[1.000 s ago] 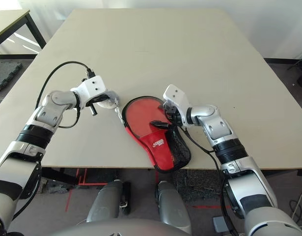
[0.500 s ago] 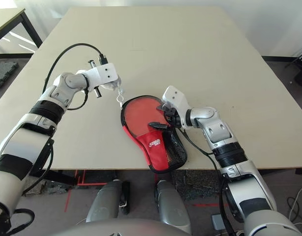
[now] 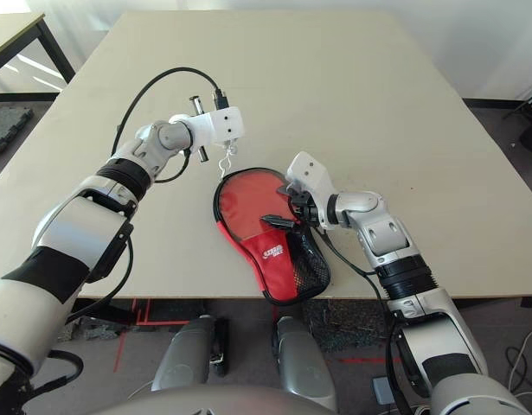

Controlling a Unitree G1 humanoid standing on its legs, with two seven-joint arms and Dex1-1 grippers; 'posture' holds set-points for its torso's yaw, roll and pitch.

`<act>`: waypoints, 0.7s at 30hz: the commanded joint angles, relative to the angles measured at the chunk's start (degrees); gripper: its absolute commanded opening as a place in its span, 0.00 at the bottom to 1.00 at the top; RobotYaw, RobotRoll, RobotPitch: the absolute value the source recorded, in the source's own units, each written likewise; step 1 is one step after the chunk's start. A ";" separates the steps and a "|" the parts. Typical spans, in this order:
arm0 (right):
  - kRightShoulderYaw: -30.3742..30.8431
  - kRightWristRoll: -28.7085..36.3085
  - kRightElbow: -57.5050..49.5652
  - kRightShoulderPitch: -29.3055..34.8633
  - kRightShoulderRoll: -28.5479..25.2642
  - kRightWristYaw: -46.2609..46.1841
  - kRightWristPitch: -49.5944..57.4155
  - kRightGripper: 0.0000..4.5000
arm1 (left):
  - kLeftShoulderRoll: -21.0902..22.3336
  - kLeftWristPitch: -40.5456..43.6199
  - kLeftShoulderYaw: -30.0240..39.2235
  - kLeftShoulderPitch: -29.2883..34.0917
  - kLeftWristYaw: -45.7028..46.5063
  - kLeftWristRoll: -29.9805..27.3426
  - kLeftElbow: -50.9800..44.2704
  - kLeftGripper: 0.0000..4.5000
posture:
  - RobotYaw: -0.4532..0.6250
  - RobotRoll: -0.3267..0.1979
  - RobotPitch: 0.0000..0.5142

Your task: Store the ping-pong paddle in its case and zip it.

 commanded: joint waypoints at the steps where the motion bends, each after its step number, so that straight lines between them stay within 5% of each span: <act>1: 1.72 -0.44 0.92 2.26 0.08 -0.29 2.43 1.00 | -2.40 -3.29 0.29 -1.39 -0.07 0.03 0.33 0.02 | 0.46 0.62 0.23; 11: 1.96 -0.20 0.72 2.21 0.03 -0.55 2.60 1.00 | -6.16 -3.35 3.82 2.87 -13.08 -4.21 -0.07 0.02 | 0.47 0.62 0.23; 21: 1.91 -0.39 1.70 1.78 -0.02 -0.57 1.96 1.00 | -3.63 1.43 8.10 4.48 -32.74 -11.41 -6.93 0.02 | 0.48 0.62 0.22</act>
